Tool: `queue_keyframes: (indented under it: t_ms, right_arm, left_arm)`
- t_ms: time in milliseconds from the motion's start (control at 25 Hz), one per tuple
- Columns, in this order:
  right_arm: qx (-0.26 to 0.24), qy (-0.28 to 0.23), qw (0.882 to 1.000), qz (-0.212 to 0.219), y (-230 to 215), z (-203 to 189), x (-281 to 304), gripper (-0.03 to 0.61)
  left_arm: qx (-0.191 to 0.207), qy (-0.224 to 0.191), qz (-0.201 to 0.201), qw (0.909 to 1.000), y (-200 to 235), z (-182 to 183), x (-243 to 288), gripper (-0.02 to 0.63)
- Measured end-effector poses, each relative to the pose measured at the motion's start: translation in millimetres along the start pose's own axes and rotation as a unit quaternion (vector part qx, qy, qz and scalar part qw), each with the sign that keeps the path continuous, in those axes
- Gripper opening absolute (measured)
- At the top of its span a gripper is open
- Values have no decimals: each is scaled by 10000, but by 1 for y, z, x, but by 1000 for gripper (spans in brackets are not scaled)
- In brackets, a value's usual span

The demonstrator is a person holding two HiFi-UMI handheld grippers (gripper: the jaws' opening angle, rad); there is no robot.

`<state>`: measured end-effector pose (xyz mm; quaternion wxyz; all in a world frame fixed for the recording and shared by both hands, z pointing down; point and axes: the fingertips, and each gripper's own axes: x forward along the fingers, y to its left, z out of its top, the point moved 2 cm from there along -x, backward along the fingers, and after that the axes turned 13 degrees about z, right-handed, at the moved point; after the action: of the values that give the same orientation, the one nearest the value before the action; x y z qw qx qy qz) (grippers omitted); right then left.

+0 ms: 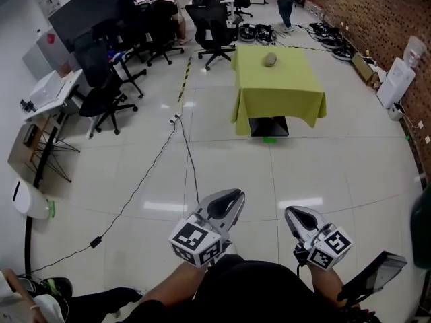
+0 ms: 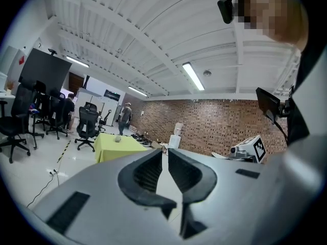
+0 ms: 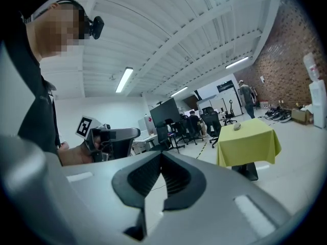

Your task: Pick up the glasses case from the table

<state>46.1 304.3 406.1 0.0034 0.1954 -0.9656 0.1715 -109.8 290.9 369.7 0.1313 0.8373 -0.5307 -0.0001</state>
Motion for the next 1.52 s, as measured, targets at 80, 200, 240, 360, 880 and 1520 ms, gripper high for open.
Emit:
queue_keyframes:
  t_ms: [80,200,240,360,880,1520]
  right_arm:
    - [-25,4,10000,-59,-4,4,10,2]
    - [-62,1,9999,-126,-9,6,27,2]
    - [-71,3,9999,-136,-12,6,33,2]
    - [-77,-5,9998,-160,-17,11,54,2]
    - [-31,-45,9993,-369,-44,9,106,2]
    - [-71,75,9998,-181,-84,25,118,2]
  left_arm:
    - [11,4,-53,10000,12,3,5,43]
    - [32,23,-118,9999,30,5,11,43]
    - [37,31,-144,9999,36,6,14,43]
    - [73,65,-236,9997,53,11,22,43]
    - [42,238,-390,9989,112,7,53,43]
    - [-97,153,-134,9997,125,7,87,43]
